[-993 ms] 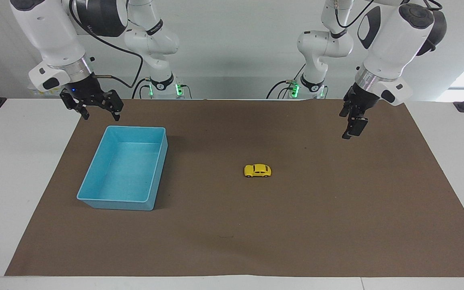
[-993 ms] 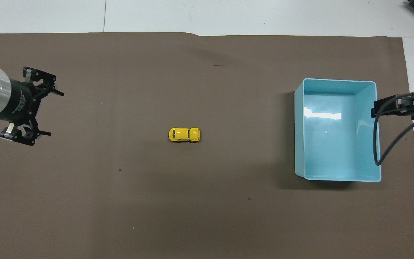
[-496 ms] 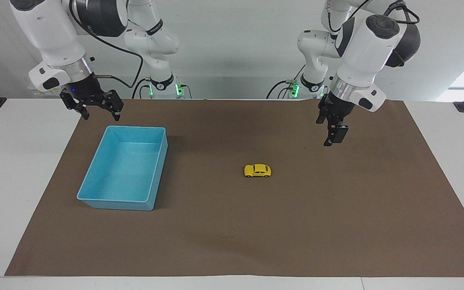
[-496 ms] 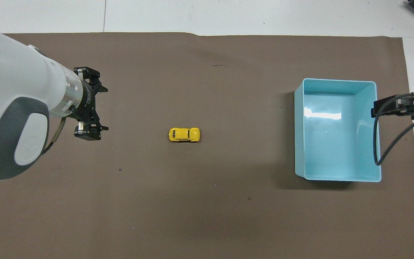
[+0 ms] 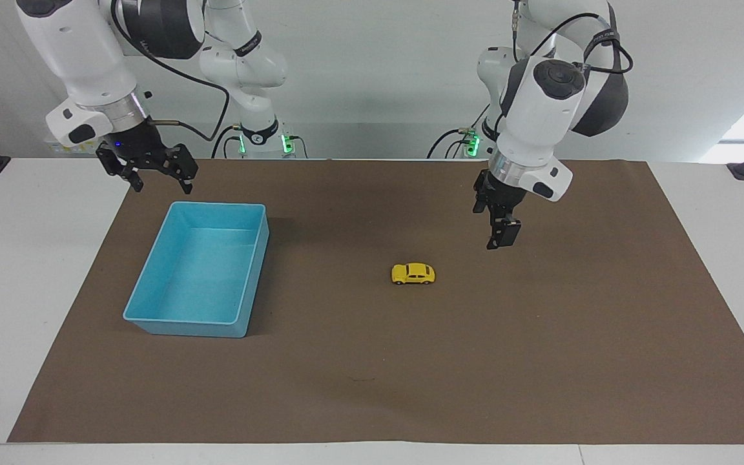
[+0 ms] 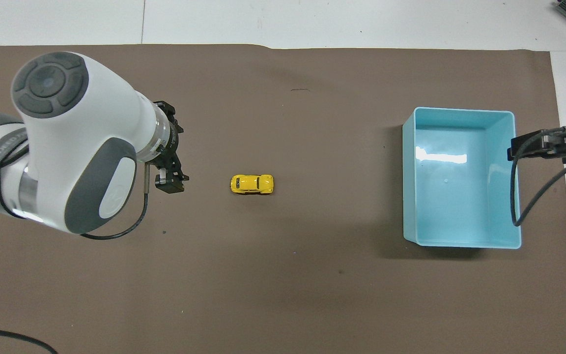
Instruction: Wind up and store yellow beetle car
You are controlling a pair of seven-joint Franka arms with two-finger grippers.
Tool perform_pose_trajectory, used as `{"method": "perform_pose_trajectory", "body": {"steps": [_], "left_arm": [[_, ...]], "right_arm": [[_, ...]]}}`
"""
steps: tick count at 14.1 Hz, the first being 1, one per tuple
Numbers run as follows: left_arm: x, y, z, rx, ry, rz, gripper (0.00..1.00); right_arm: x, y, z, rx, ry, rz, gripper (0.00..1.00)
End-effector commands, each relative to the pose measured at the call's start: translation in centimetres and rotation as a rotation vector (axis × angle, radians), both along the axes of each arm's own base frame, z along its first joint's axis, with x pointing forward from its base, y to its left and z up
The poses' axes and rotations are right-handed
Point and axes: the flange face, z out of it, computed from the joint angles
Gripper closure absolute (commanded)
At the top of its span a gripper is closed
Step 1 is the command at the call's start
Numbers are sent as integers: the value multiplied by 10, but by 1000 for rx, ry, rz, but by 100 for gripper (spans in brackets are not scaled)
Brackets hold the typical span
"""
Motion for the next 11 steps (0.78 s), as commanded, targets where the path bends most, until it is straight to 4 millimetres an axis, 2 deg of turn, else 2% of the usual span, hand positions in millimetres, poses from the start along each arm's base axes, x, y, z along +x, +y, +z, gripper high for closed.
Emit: {"method": "perform_pose_trajectory", "body": {"steps": [1,4,6,9,11], "left_arm": [[0,-43,-45,7,1,35,0],[-3,-55,-73,14,18,33,0],[-12,-67,-96,11,12,34,0],[-24,-86,-119,13,17,43,0],[-22,-88,-120,-8,-11,81,0]], "right_arm": [[-7,0,0,7,-5,-13,0],[-7,0,0,7,-5,-13,0],[-7,0,1,7,-7,-13,0],[-7,0,1,7,-7,-13,0],[-7,0,1,7,-7,-13,0]]}}
